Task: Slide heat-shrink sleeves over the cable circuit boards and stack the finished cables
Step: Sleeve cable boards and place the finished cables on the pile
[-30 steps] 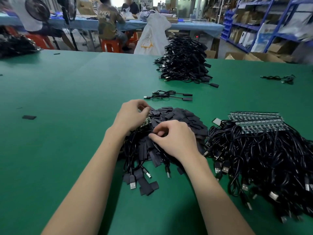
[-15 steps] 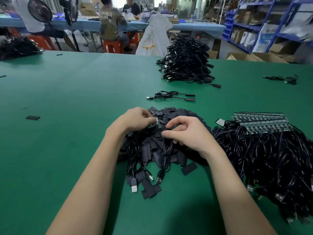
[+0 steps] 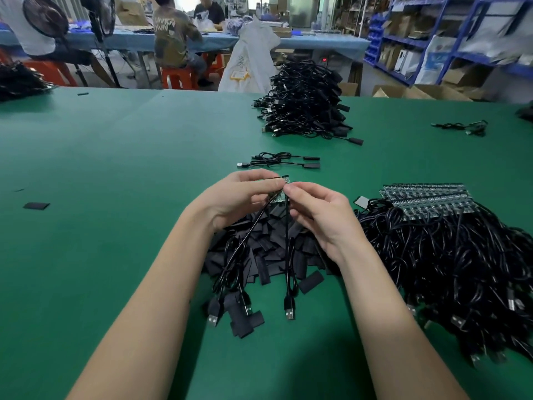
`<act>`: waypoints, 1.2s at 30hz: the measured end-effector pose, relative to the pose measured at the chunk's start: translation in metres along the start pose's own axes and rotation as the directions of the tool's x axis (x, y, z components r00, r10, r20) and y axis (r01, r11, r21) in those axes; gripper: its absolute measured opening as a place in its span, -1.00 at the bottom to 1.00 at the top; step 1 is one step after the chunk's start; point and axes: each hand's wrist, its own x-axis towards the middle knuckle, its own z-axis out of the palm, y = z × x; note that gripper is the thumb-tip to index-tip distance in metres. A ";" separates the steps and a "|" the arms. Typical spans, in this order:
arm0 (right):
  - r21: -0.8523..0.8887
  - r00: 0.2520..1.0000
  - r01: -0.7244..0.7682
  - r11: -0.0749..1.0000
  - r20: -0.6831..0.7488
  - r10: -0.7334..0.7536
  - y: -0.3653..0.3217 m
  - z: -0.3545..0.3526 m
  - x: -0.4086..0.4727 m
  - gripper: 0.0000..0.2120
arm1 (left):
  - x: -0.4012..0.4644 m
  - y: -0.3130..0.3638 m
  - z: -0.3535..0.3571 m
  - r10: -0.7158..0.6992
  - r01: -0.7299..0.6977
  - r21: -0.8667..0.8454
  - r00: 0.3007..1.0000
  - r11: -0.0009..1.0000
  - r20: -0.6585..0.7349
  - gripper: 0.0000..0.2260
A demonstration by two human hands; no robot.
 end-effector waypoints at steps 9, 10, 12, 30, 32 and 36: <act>0.239 0.987 -0.145 0.960 0.108 0.122 -0.004 -0.006 0.003 -0.76 | 0.001 0.001 0.005 -0.027 0.028 -0.018 0.999 0.999 0.024 -0.83; 0.266 0.984 -0.161 0.950 0.122 0.133 -0.004 -0.006 0.004 -0.78 | 0.002 0.001 0.005 -0.025 0.026 -0.030 0.999 0.999 0.038 -0.87; 0.322 0.976 -0.193 0.927 0.156 0.149 -0.006 -0.005 0.003 -0.87 | 0.003 0.002 0.006 -0.017 0.024 -0.081 0.996 0.996 0.087 -0.91; 0.033 0.996 0.016 0.999 -0.093 -0.013 -0.007 -0.014 0.006 -0.91 | 0.001 0.007 0.008 0.214 -0.068 0.454 0.937 0.889 -0.277 -0.91; 0.056 0.999 0.036 0.998 -0.034 -0.034 -0.005 -0.012 0.008 -0.93 | 0.000 0.008 0.013 0.196 -0.092 0.450 0.962 0.888 -0.191 -0.91; 0.092 0.997 0.036 0.995 0.071 -0.042 -0.005 -0.009 0.008 -0.84 | -0.003 0.005 0.011 0.129 -0.096 0.285 0.987 0.954 -0.098 -0.84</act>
